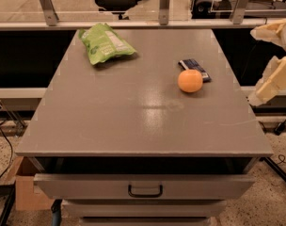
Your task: Move orange near green rice chip bag
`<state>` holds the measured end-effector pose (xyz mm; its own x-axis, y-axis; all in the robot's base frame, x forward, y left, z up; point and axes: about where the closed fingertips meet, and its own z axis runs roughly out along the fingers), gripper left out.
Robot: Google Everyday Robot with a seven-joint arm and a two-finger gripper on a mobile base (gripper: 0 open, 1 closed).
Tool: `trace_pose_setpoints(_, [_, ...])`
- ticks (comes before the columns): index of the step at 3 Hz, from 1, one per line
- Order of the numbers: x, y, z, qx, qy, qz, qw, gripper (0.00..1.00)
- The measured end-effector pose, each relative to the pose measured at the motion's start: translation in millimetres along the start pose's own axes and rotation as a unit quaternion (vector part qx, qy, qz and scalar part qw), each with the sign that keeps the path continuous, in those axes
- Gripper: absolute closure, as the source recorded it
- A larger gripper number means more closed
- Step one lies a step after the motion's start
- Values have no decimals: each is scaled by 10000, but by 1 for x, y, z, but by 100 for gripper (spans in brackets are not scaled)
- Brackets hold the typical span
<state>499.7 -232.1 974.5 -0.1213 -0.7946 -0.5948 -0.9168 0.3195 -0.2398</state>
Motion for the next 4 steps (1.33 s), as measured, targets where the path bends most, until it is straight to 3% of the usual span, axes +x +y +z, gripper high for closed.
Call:
trace_pose_setpoints(1, [-8,-12,17,-41,-225,-90,9997,0])
trace_pose_setpoints(2, [-6,-14,20,-37,-161,-119,9998,0])
trace_pose_setpoints(3, [-1,-18,33,-11,-320,-70,9995,0])
trace_pose_setpoints(4, [5,-26,56,-163,-728,-6,9972,0])
